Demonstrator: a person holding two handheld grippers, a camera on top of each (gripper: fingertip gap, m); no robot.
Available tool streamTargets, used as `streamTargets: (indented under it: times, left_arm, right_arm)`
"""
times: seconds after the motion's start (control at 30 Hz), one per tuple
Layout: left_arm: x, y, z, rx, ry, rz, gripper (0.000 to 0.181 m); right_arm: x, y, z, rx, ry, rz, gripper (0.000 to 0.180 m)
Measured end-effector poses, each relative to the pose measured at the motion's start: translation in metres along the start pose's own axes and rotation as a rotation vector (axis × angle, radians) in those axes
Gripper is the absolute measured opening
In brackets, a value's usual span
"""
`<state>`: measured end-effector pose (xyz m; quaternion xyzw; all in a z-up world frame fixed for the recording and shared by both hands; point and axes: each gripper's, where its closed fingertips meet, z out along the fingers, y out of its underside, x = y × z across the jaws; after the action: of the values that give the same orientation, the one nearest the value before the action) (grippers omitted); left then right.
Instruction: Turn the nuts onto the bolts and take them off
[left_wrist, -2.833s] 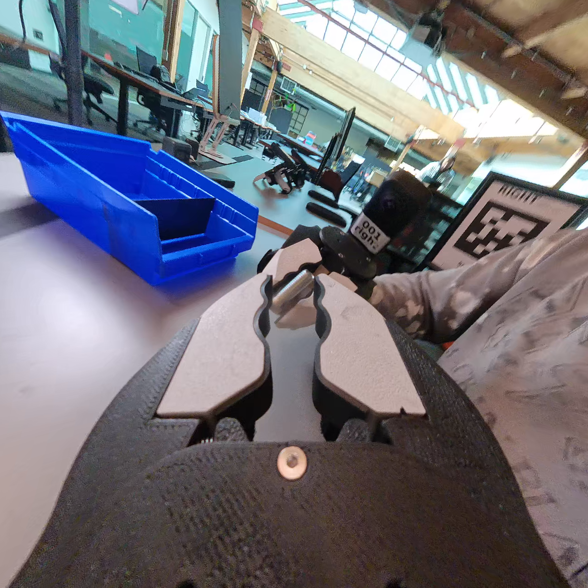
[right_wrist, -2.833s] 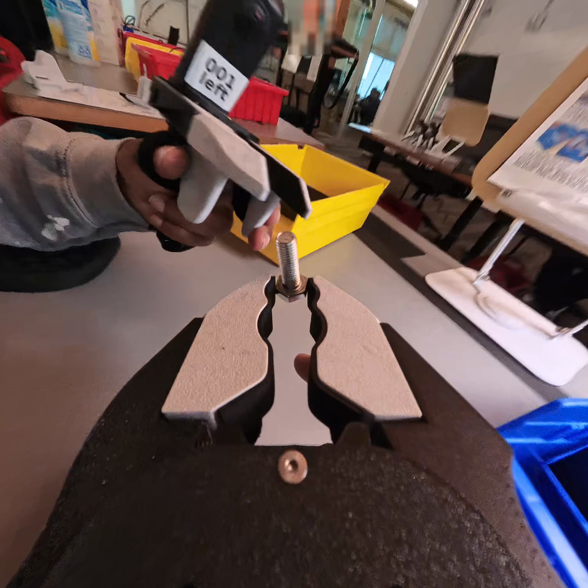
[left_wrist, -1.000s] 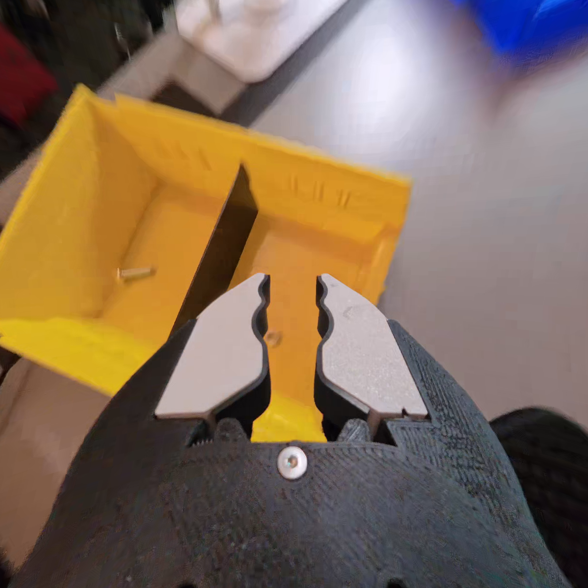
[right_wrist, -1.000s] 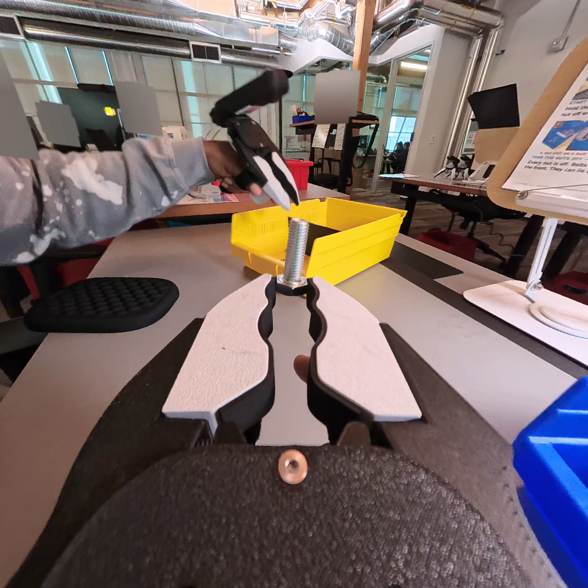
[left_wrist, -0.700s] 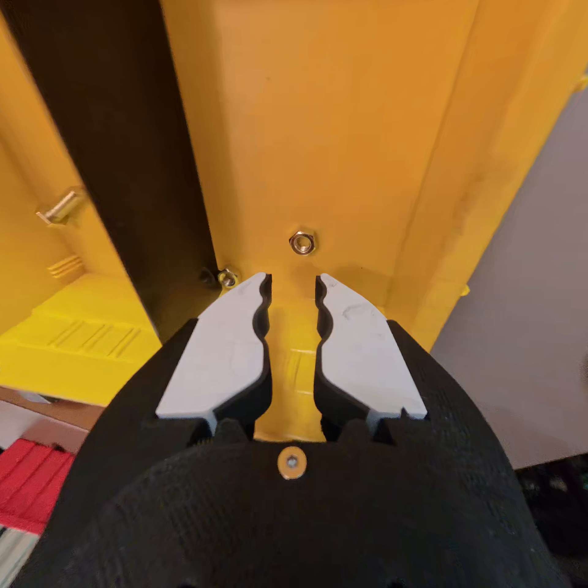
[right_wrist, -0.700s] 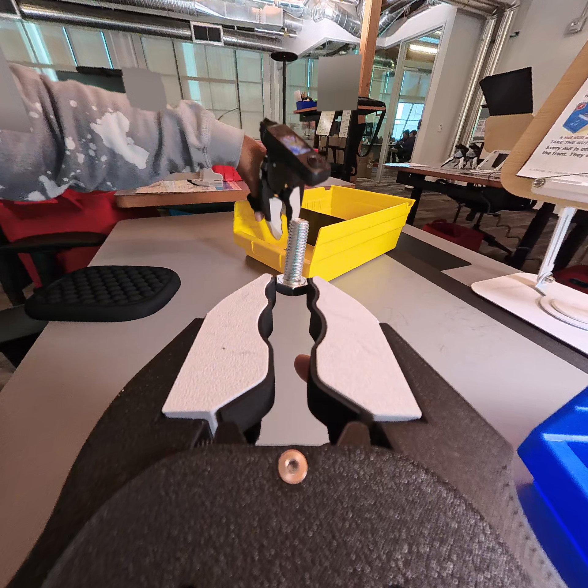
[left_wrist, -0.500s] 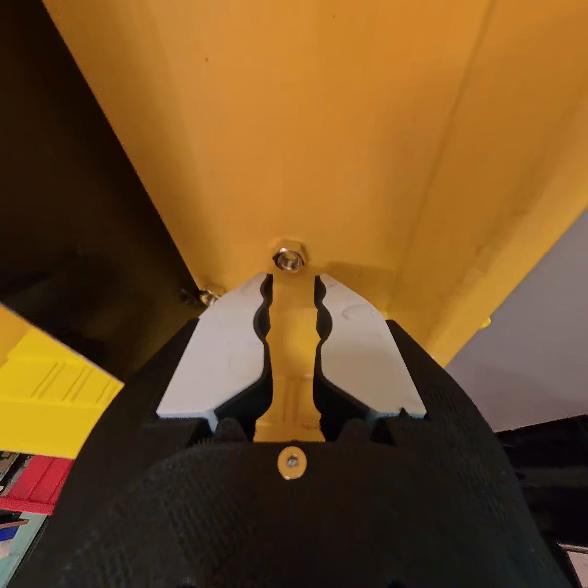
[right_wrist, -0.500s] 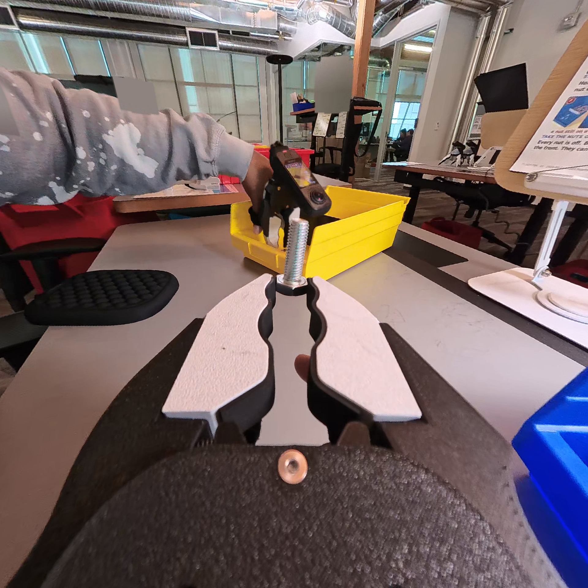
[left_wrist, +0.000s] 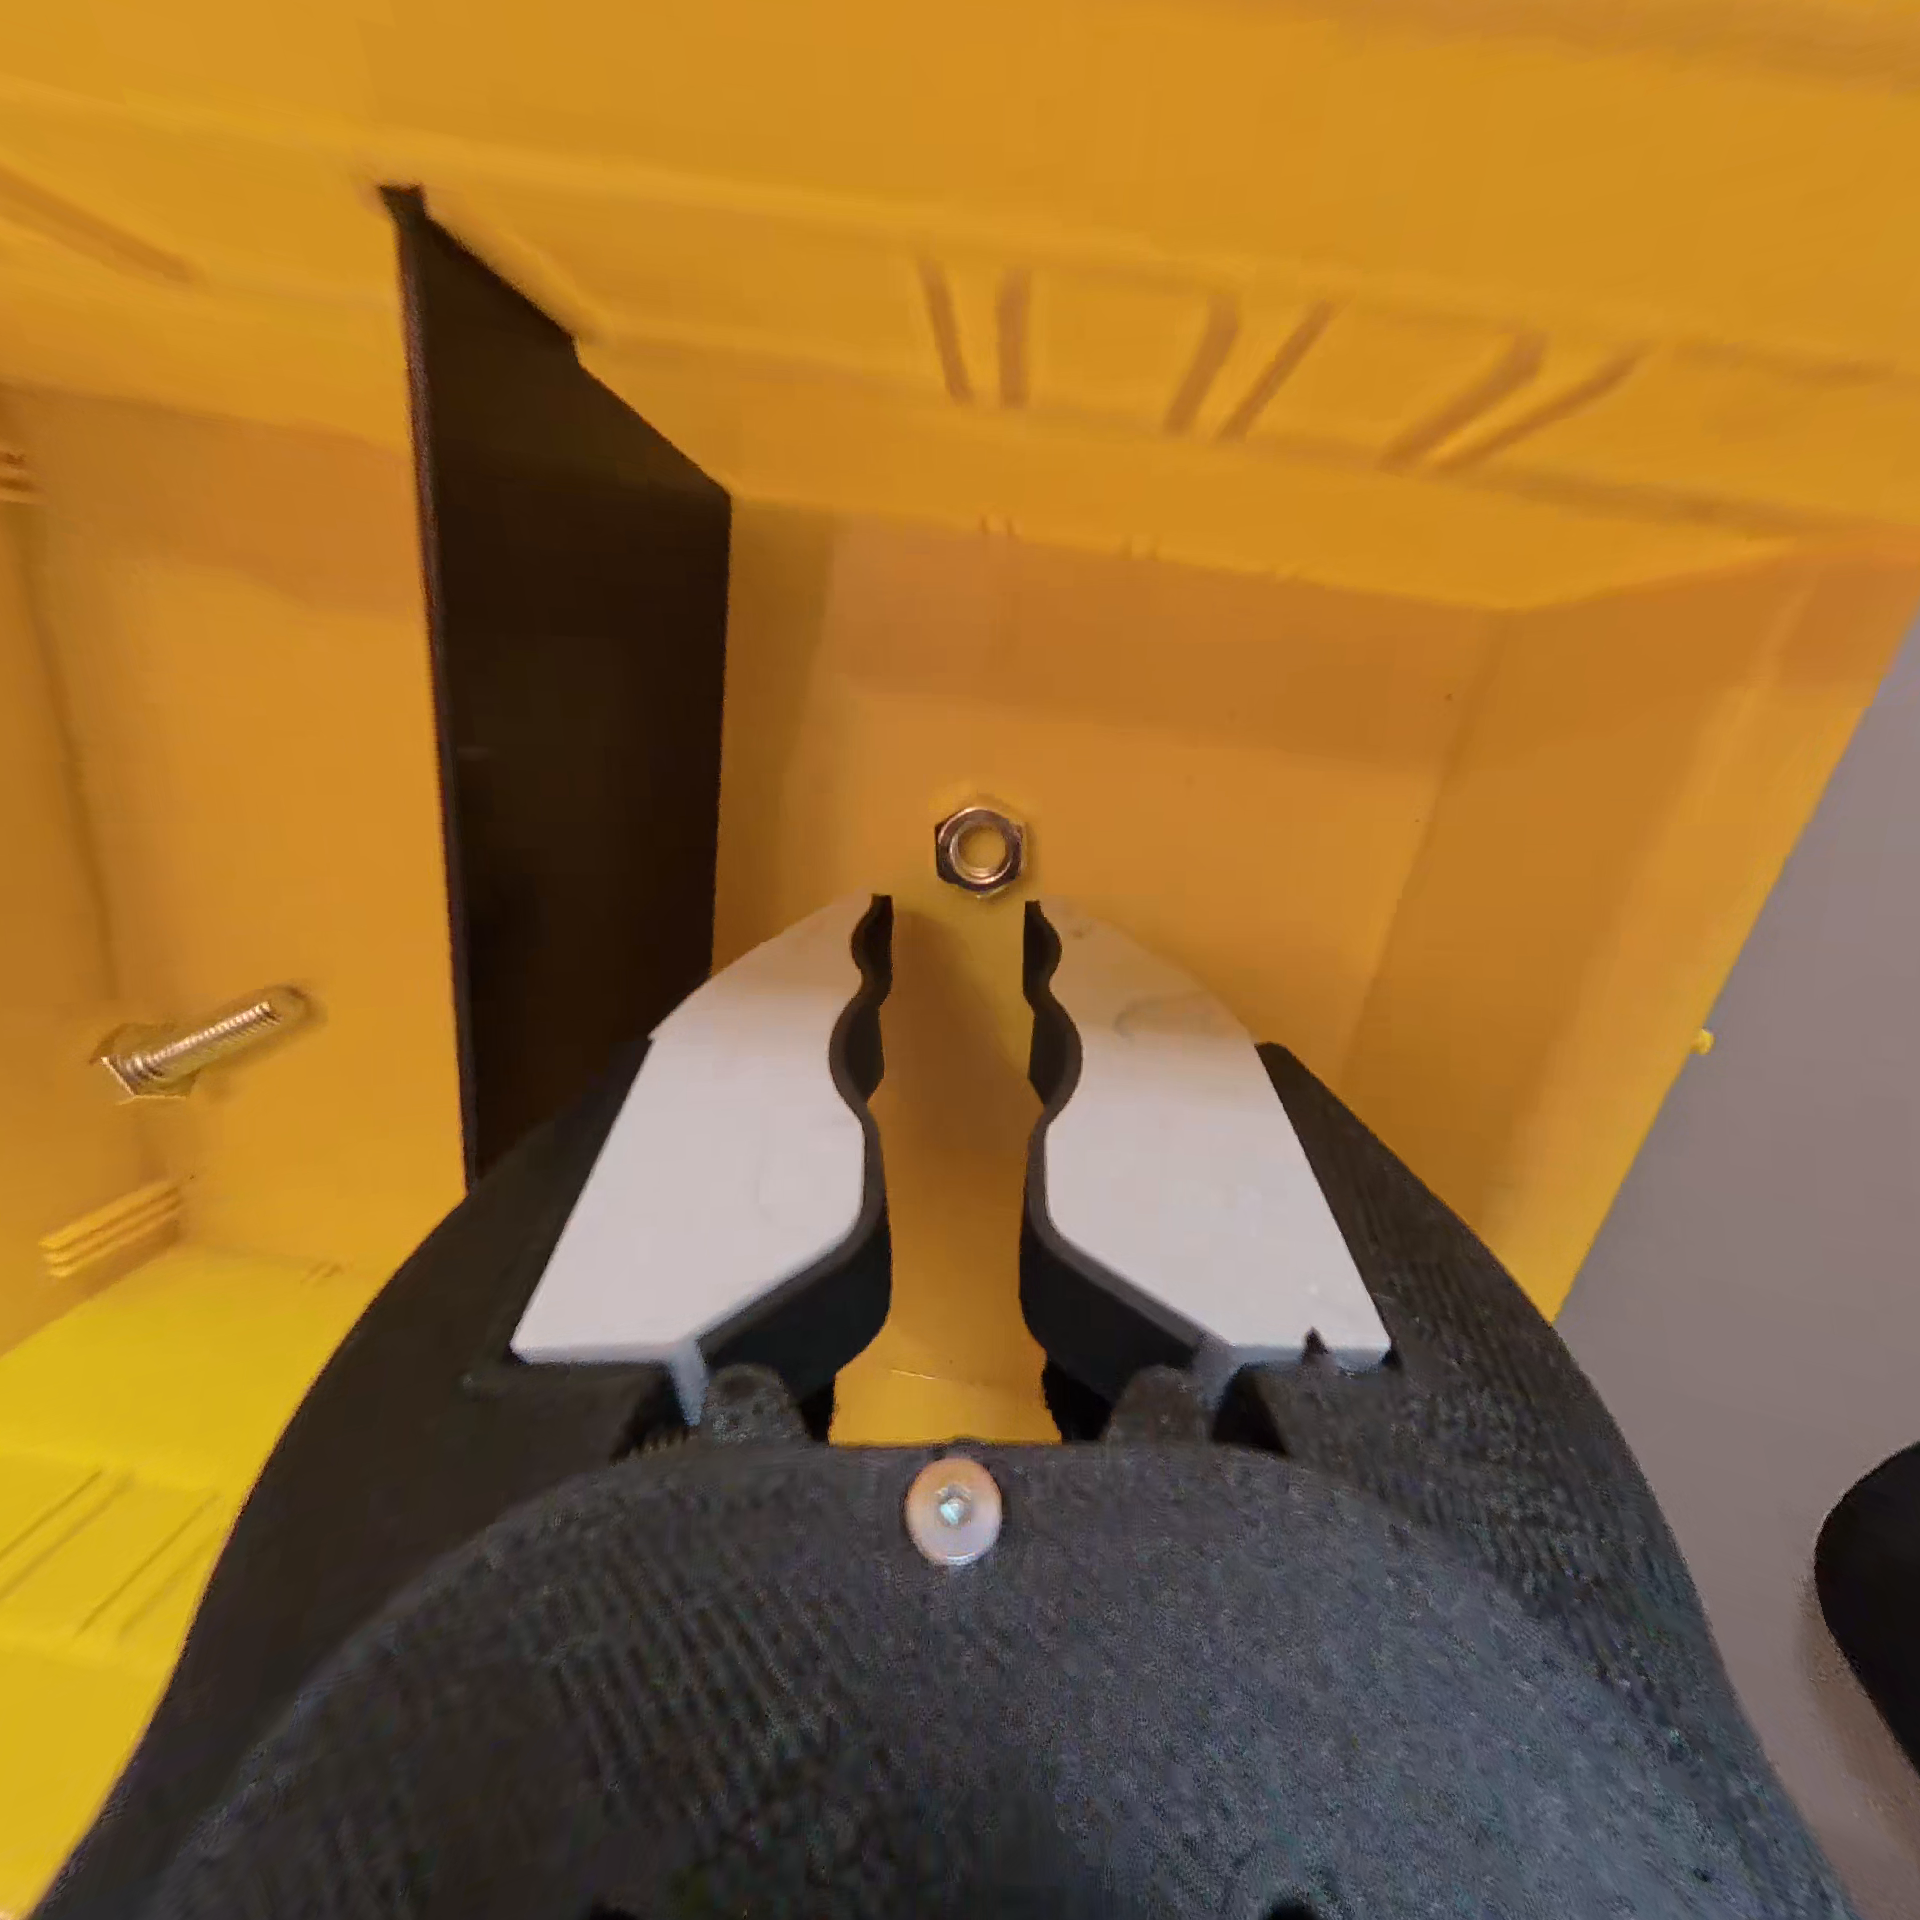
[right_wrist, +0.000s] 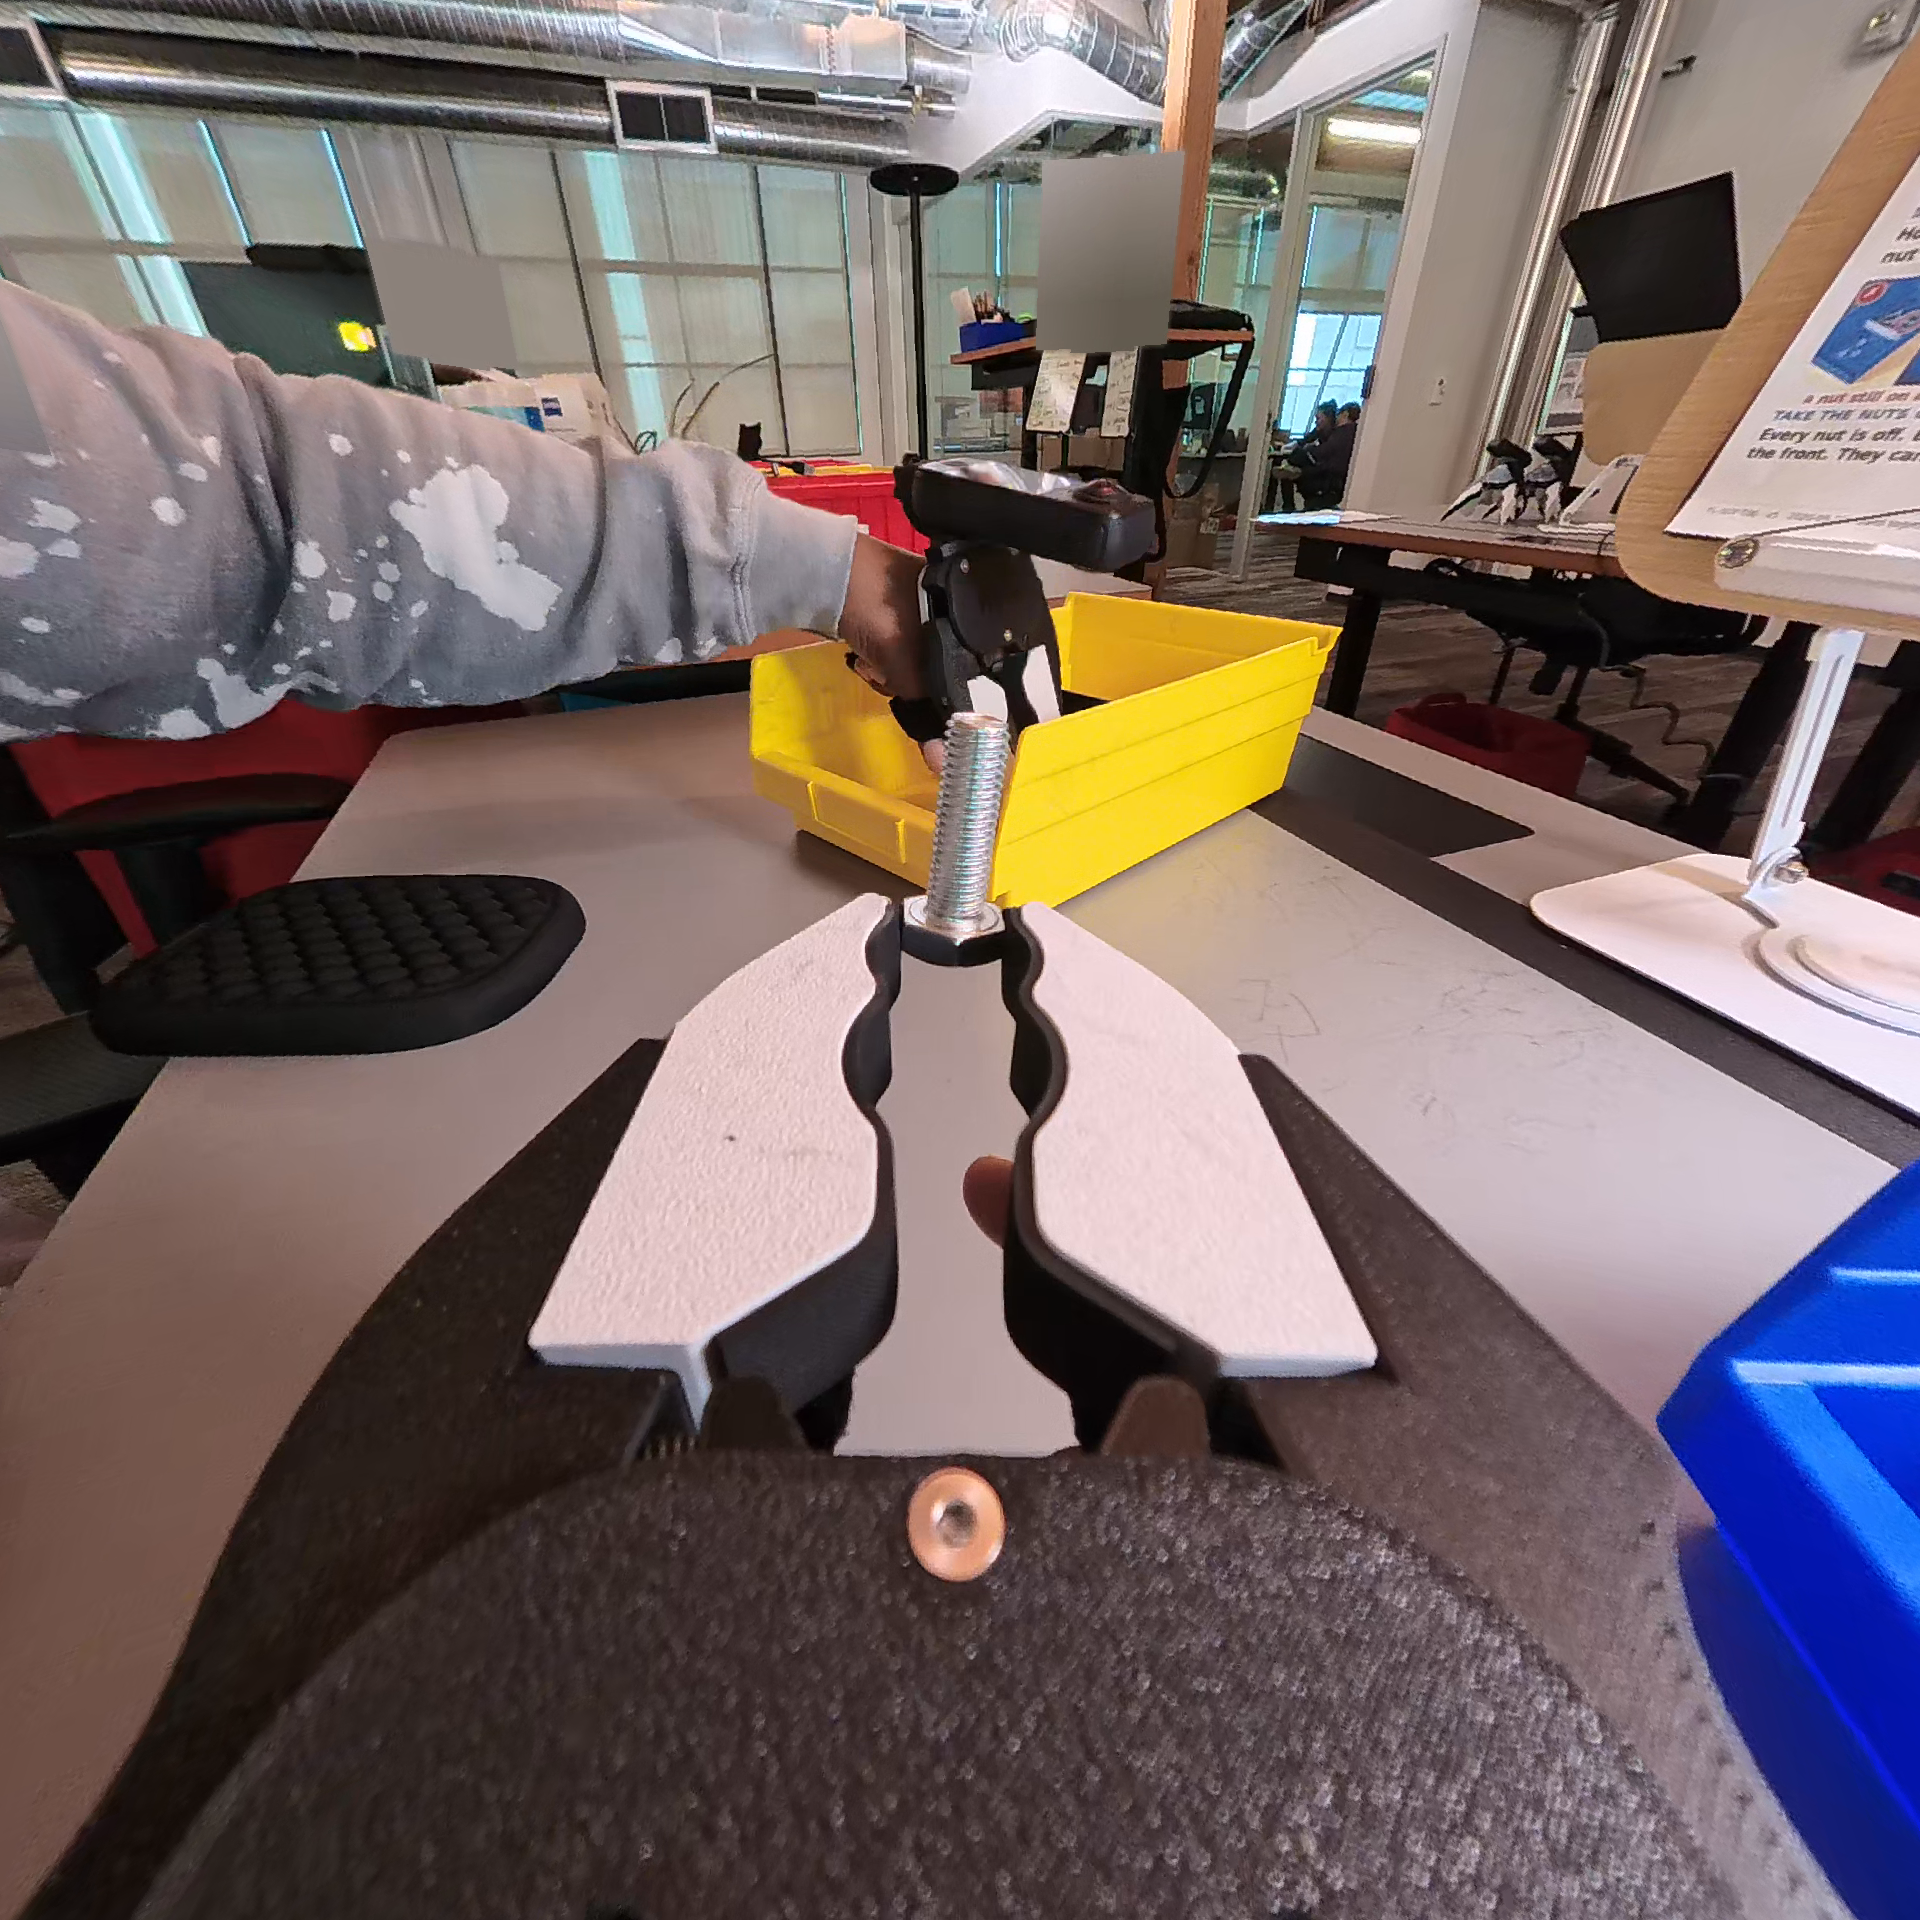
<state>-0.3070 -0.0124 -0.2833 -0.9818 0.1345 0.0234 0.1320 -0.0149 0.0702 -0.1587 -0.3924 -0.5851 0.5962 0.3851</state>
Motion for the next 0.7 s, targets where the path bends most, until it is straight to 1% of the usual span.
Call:
streamTargets:
  times: [0.2,0.3,0.4,0.53,0.6,0.7]
  left_arm:
    - [0.003,-0.004,0.002,0.079,0.013,-0.081,0.031]
    - [0.002,-0.003,0.009,0.075,0.006,-0.082,0.032]
    - [0.003,-0.006,0.012,0.092,0.017,-0.083,0.029]
    - [0.009,-0.010,0.013,0.120,0.058,-0.080,0.020]
    - [0.008,-0.009,0.012,0.097,0.048,-0.066,0.018]
    - [0.014,-0.016,-0.005,0.121,0.062,-0.035,0.018]
  right_arm:
    - [-0.002,0.000,0.001,-0.004,-0.011,-0.004,0.018]
    - [-0.003,-0.001,0.000,-0.003,-0.011,-0.005,0.018]
    - [-0.003,-0.002,0.000,0.001,-0.008,-0.008,0.018]
    - [-0.002,-0.001,0.000,0.000,-0.008,-0.006,0.018]
    - [-0.002,0.000,0.000,-0.002,-0.006,-0.006,0.018]
    - [-0.001,0.003,0.001,-0.005,-0.001,-0.003,0.018]
